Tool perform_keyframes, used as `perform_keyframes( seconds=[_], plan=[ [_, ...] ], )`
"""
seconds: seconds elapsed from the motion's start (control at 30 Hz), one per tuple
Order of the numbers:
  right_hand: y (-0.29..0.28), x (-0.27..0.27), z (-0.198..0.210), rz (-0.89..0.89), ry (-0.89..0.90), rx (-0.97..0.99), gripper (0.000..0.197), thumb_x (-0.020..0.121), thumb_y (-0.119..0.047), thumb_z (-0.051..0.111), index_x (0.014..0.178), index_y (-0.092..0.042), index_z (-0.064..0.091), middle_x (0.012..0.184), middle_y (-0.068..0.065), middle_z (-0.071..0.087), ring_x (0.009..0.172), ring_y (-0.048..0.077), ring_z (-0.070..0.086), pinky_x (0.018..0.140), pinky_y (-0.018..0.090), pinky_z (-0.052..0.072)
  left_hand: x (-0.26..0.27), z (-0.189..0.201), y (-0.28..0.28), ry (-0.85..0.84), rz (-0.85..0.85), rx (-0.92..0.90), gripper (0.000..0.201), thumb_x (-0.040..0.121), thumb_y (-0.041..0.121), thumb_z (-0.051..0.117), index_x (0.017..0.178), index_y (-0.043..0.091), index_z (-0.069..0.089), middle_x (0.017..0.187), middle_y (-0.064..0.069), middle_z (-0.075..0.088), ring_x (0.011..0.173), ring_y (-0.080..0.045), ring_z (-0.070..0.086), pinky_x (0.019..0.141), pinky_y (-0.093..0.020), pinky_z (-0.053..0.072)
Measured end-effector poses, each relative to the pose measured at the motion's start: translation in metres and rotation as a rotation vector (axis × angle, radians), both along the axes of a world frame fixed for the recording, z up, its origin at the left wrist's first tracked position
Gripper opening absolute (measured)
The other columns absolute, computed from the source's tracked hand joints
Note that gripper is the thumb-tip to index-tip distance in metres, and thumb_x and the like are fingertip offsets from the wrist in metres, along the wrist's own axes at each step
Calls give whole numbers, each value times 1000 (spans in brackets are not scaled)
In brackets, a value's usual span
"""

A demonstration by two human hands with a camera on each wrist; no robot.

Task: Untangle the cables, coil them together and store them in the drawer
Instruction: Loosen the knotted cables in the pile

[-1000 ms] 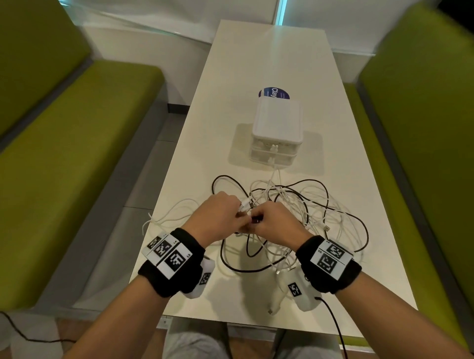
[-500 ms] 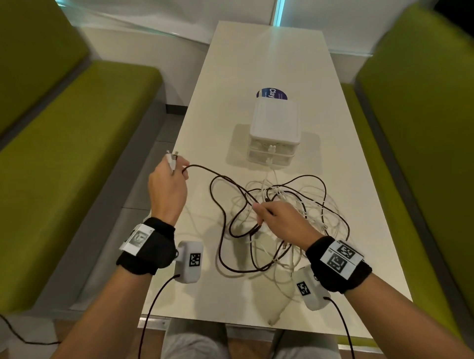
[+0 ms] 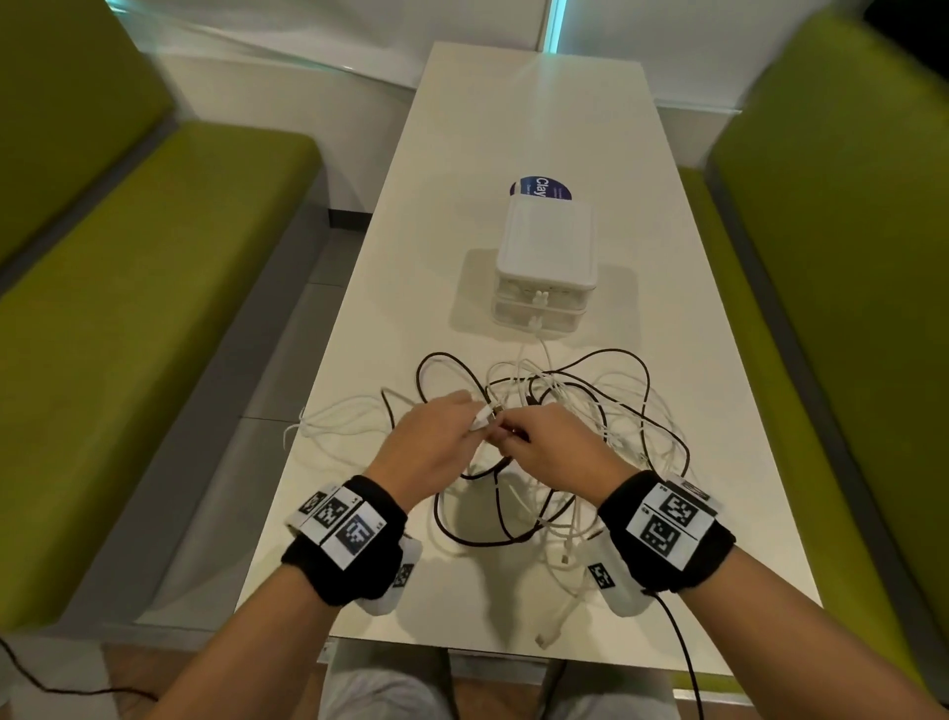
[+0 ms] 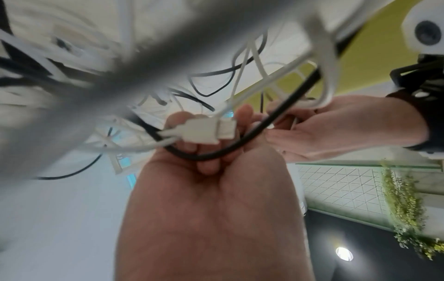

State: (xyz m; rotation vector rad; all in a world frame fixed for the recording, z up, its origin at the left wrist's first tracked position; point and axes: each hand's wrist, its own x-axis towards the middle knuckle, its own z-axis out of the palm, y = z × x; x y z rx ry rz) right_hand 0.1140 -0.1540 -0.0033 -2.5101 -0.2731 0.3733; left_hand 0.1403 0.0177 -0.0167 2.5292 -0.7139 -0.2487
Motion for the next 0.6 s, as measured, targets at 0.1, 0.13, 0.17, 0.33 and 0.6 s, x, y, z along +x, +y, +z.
perform_keyframes(
  seconds=[0.1,0.13,0.17,0.33,0.6],
  plan=[
    [-5,-1,-1,-10,3,19,43,95,-49,55,64,-20,52,56,-6,48,51,10,43,53,26,33,5,13,7,12,91,-143,41,100,43,40,70,17,49,68,3,46,66,-22,48,63,-35,33],
    [-6,-1,-1,-12,13,25,46,95,-49,56,61,-20,46,55,-6,43,50,9,40,53,27,32,8,19,11,-1,155,-194,42,100,42,40,68,16,45,65,1,46,64,-23,46,61,-34,30],
    [-8,-1,-1,-23,21,48,48,96,-49,55,60,-19,42,55,-6,41,49,10,38,53,27,32,12,28,16,-10,226,-252,44,100,43,40,66,15,43,62,1,44,61,-22,42,58,-34,27],
    [-14,-2,-3,-117,22,134,54,102,-48,40,75,-4,56,59,-3,45,53,11,42,56,27,35,30,46,44,17,595,-509,46,102,42,40,70,12,53,57,4,37,52,-15,33,54,-31,28],
    [-5,0,-7,-66,23,20,53,105,-44,32,83,-5,59,79,13,66,73,26,61,72,36,47,16,20,27,-142,222,-254,31,103,25,41,131,31,53,135,13,56,115,-14,60,97,-45,48]
  ],
)
